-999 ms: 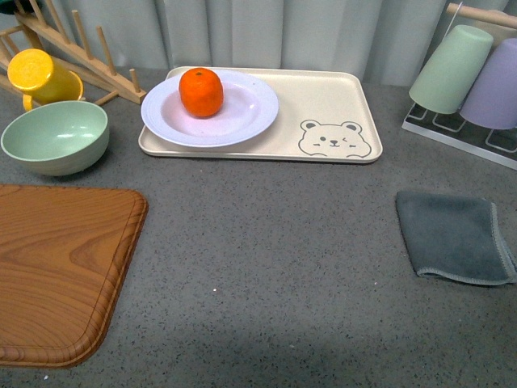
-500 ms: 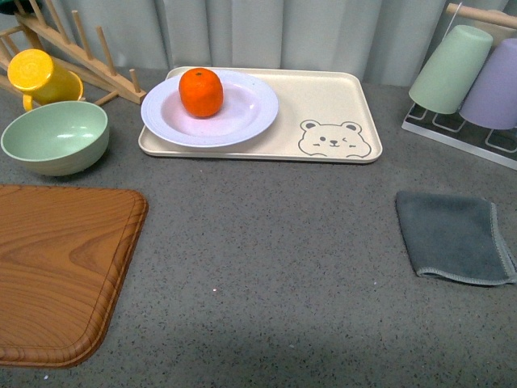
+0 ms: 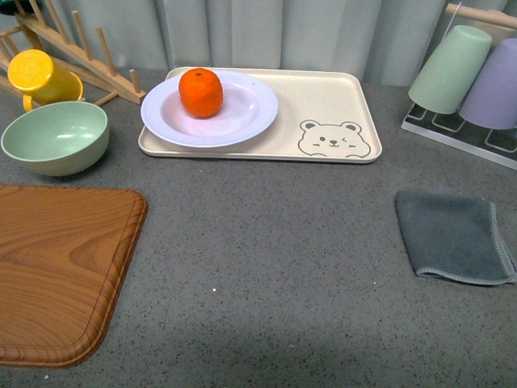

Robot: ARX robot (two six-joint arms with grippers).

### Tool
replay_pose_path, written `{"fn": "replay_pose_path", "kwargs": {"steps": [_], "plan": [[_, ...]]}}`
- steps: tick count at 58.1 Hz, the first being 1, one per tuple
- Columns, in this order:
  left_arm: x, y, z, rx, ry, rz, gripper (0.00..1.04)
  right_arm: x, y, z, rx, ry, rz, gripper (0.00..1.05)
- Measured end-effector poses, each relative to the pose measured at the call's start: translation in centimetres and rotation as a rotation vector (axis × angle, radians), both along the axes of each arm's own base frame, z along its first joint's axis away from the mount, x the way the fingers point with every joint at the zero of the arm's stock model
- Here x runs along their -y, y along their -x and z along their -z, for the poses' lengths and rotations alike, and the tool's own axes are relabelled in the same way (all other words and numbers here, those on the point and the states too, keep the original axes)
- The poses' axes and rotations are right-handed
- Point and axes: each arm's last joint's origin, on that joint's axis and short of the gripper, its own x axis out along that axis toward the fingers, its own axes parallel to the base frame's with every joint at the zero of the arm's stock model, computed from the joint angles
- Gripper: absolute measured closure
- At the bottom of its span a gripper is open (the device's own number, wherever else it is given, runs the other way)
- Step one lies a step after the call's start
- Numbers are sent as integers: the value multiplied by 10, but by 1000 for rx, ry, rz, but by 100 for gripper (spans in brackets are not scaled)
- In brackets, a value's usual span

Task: Place orange and plate with both arms

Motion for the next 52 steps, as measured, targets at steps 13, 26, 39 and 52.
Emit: {"fn": "replay_pose_path", "kwargs": {"steps": [13, 26, 39, 52], "plan": [[0, 0, 0, 0, 0, 0, 7, 0, 0, 0, -2, -53, 0, 86], [0, 0, 0, 0, 0, 0, 7, 0, 0, 0, -2, -59, 0, 100], [0, 0, 0, 0, 0, 0, 7, 0, 0, 0, -2, -59, 0, 61], [0, 0, 0, 0, 0, 0, 7, 0, 0, 0, -2, -59, 0, 17]]}}
